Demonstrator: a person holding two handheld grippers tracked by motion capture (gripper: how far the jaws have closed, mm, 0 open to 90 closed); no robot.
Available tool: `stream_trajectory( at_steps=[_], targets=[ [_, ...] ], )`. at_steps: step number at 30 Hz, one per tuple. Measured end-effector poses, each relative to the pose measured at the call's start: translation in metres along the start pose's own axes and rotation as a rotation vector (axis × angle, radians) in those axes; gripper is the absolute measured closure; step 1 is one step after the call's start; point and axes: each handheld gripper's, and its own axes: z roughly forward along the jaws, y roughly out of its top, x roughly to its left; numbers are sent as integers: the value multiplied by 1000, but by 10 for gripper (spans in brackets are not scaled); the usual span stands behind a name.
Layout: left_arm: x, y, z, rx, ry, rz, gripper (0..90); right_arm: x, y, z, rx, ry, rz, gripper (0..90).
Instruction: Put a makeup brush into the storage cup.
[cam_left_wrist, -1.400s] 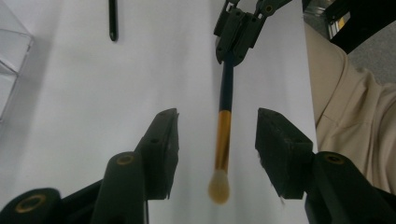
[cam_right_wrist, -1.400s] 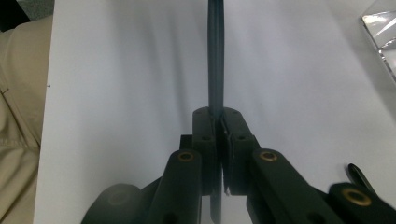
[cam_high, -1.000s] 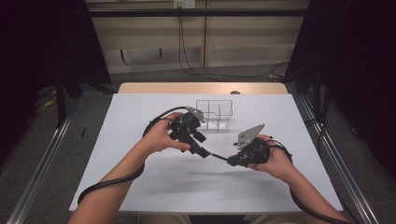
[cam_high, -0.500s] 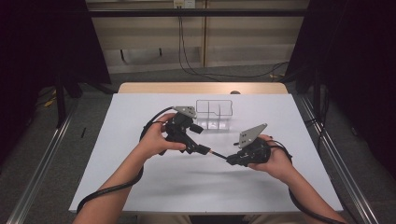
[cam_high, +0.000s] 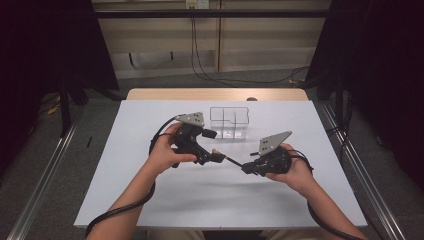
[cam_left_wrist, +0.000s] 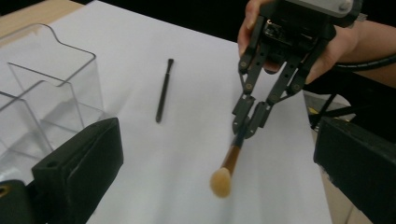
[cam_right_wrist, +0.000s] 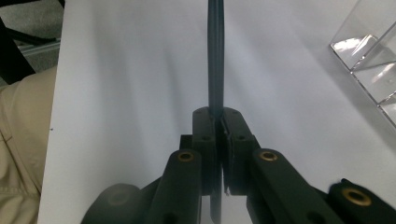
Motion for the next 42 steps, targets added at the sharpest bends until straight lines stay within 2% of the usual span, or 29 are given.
stream_trajectory(
  at_steps=[8,9,17,21,23,28,34,39,42],
  targets=[
    [-1,-3,-4,-93,19,-6,16,0,-1,-2,-41,-6,12,852],
    [-1,-3,-5,-101,10,-13,17,0,-1,-3,-47,-6,14,852],
    [-1,-8,-7,-144,20,-22,19,0,0,-6,-76,-16,19,852],
    [-1,-9,-7,-140,23,-15,19,0,2,-7,-90,-20,21,852],
    [-2,-9,-7,-150,21,-24,19,0,3,-8,-99,-23,23,852],
    [-1,-11,-6,-139,23,-30,19,2,5,-8,-139,-29,30,852],
    [0,-13,-4,-153,-3,-47,36,2,7,-6,-188,-40,47,852],
    [0,-15,-3,-171,-9,-59,64,2,8,-2,-232,-49,73,852],
    [0,-16,-2,-182,-18,-73,116,2,9,0,-252,-51,83,852]
  ],
)
